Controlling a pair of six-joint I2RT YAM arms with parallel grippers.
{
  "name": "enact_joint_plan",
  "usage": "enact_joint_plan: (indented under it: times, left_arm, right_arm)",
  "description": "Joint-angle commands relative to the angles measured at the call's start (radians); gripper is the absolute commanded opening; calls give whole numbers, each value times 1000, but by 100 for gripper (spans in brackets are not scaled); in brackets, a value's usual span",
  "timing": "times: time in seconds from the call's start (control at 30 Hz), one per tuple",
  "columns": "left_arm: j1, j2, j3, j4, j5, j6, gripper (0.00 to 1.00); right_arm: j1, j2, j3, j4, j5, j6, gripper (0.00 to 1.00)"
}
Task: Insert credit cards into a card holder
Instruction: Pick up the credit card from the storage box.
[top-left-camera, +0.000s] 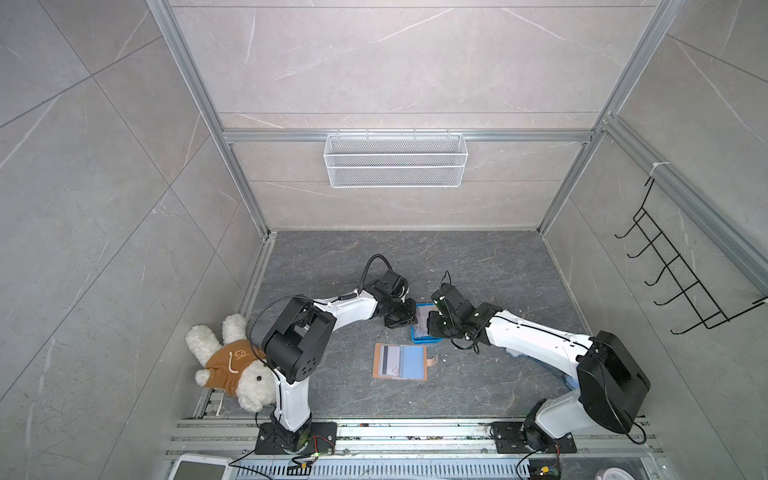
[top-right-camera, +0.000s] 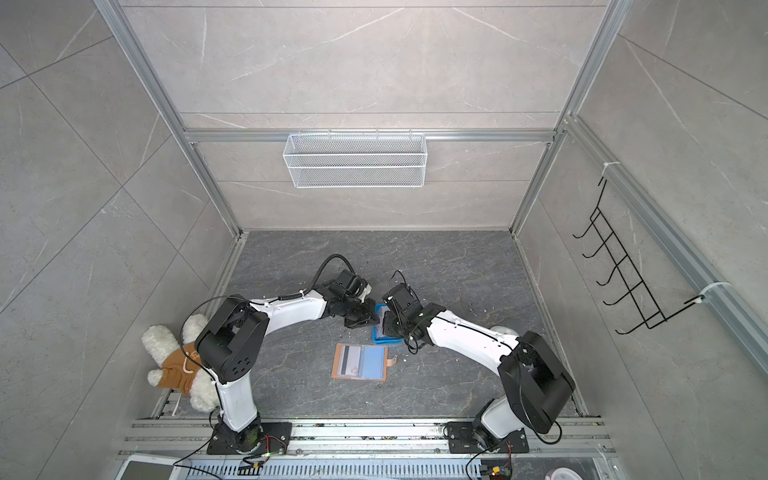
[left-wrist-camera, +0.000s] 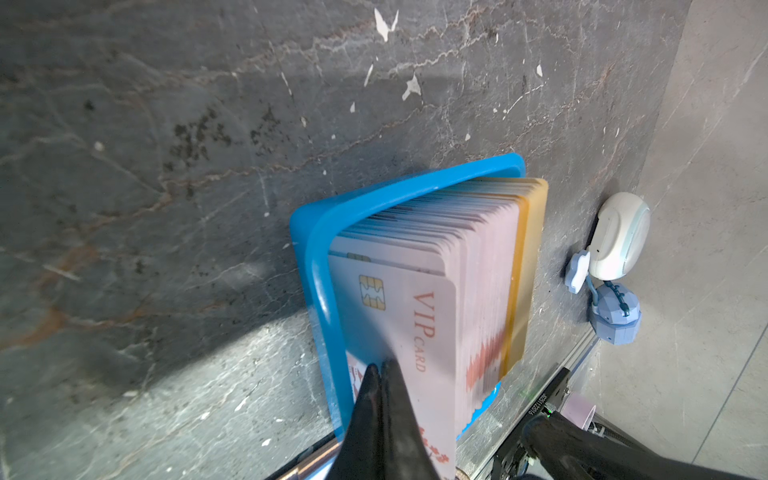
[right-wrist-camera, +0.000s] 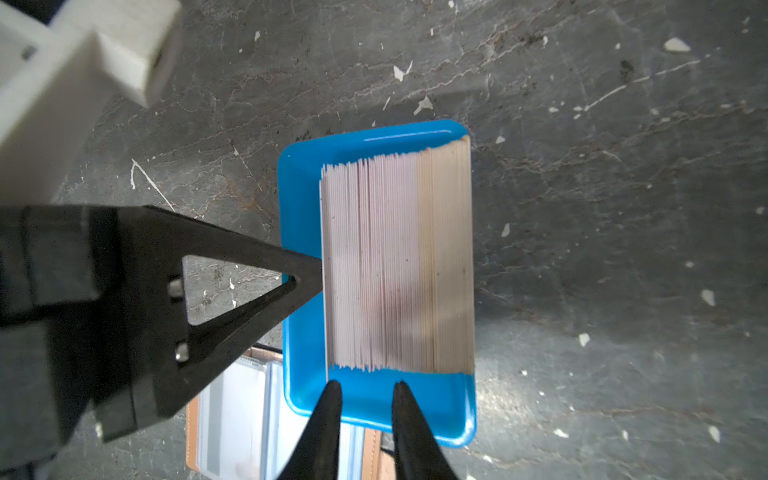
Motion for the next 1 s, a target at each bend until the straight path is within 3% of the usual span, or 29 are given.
enact_joint_plan:
  times: [0.0,0.97]
  left_arm:
    - [-4,-13,-8,14,9,-9,0]
    - [-5,-14,-10,19,9,-11,0]
  right_arm:
    - [7,20,31,-7,13,17,25]
    - [37,96,57,38,-41,2,16]
